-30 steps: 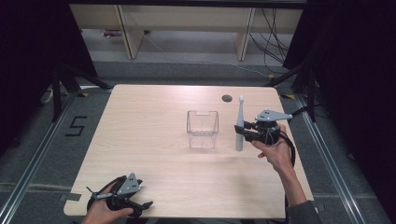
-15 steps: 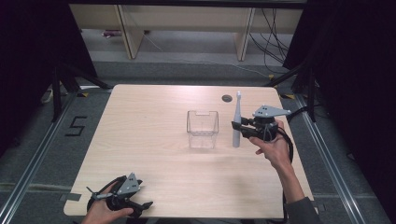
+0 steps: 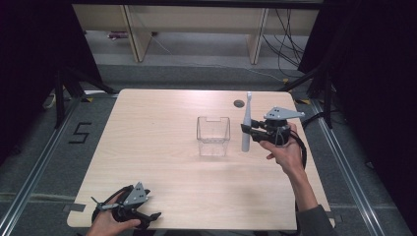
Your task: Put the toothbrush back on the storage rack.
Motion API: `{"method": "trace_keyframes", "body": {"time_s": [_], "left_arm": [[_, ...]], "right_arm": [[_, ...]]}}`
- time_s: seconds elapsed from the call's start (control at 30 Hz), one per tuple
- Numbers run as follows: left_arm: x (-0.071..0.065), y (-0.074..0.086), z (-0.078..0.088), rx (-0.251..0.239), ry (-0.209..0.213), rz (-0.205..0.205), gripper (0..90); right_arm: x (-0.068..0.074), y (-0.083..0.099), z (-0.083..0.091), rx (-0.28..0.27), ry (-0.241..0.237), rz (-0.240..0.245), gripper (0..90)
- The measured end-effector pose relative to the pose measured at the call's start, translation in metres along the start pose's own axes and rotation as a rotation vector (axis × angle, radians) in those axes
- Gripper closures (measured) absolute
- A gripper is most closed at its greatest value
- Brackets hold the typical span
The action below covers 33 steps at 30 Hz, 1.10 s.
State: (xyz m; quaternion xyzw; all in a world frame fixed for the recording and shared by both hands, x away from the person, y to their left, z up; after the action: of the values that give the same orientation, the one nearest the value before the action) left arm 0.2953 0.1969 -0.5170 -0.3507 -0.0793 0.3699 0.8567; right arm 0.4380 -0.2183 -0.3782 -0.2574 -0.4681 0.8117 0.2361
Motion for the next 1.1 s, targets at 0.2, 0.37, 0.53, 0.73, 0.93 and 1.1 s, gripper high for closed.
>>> {"method": "trace_keyframes", "body": {"time_s": [0.2, 0.37, 0.53, 0.73, 0.93, 1.1], "left_arm": [[0.001, -0.001, -0.001, 0.011, 0.005, -0.006, 15.5], [0.001, 0.0, -0.001, 0.013, 0.001, -0.004, 15.5], [0.0, 0.0, 0.0, 0.0, 0.003, -0.004, 15.5], [0.001, 0.0, 0.0, 0.001, 0.003, -0.011, 15.5], [0.0, 0.0, 0.0, 0.0, 0.004, -0.009, 15.5], [0.001, 0.0, -0.001, 0.016, 0.008, -0.005, 15.5]], "right_arm": [[-0.001, -0.006, 0.003, 0.004, 0.0, 0.002, 67.3], [-0.002, -0.013, 0.004, 0.004, -0.009, 0.021, 67.3], [0.0, -0.019, 0.001, -0.006, -0.018, 0.016, 67.3], [0.003, -0.03, -0.003, -0.018, -0.034, 0.034, 67.3], [0.008, -0.039, -0.007, -0.012, -0.054, 0.022, 67.3], [0.011, -0.047, -0.014, -0.02, -0.062, 0.035, 67.3]]}}
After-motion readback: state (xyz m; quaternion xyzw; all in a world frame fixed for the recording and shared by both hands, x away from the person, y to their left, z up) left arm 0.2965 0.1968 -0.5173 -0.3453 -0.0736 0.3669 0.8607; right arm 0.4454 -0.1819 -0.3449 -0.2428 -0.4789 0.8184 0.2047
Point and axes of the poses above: each handheld gripper's, and its own axes: z roughly backward along the jaws, y roughly out of its underside, x roughly to its left, the point moved 1 cm from there along -z, roughly forward along the jaws, and after that the axes turned 14 degrees about z, right-handed, at the moved point
